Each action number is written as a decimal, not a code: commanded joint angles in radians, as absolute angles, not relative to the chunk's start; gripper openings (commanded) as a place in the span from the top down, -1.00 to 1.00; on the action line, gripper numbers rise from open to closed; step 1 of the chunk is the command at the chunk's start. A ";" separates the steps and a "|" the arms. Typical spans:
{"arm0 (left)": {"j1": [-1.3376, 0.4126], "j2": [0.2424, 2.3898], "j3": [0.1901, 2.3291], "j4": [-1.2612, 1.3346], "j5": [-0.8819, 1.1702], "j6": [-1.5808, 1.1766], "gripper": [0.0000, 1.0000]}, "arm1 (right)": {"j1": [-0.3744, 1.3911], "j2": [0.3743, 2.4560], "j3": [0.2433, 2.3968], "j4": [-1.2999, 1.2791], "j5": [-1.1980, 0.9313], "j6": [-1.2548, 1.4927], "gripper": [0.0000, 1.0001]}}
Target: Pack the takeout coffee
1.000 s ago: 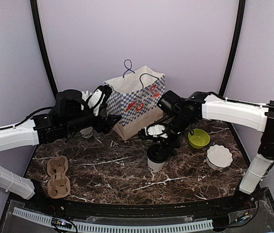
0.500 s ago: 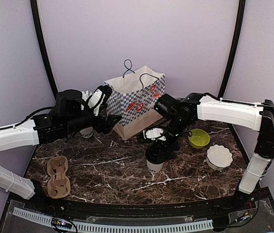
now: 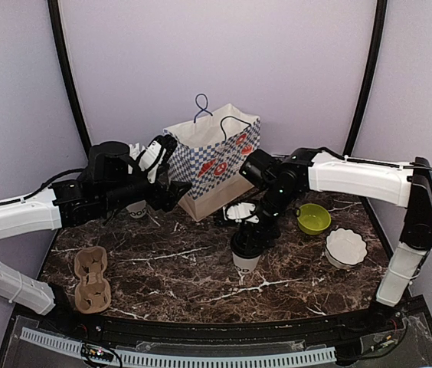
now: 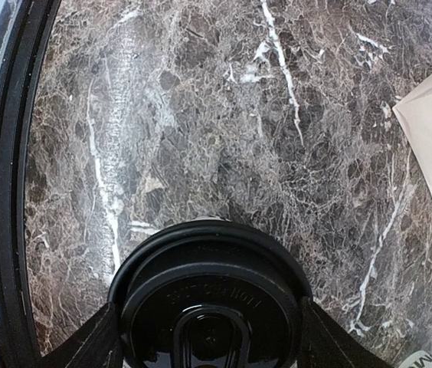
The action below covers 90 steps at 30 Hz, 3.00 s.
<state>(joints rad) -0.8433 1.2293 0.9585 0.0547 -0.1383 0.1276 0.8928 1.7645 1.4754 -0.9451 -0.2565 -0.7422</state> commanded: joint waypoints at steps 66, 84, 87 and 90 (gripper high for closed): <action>-0.703 1.574 1.761 -0.503 -0.105 -0.041 -0.19 | 0.037 1.459 1.411 -0.827 -0.330 -0.368 -0.97; -0.502 2.076 2.265 -0.498 0.195 -0.008 -0.38 | 0.192 1.422 1.309 -0.819 -0.411 -0.436 -0.97; -0.499 2.113 2.282 -0.453 0.213 0.025 -0.38 | 0.195 1.425 1.307 -0.821 -0.429 -0.436 -0.97; -0.499 2.148 2.296 -0.423 0.220 0.034 -0.31 | 0.196 1.422 1.296 -0.816 -0.436 -0.436 -0.97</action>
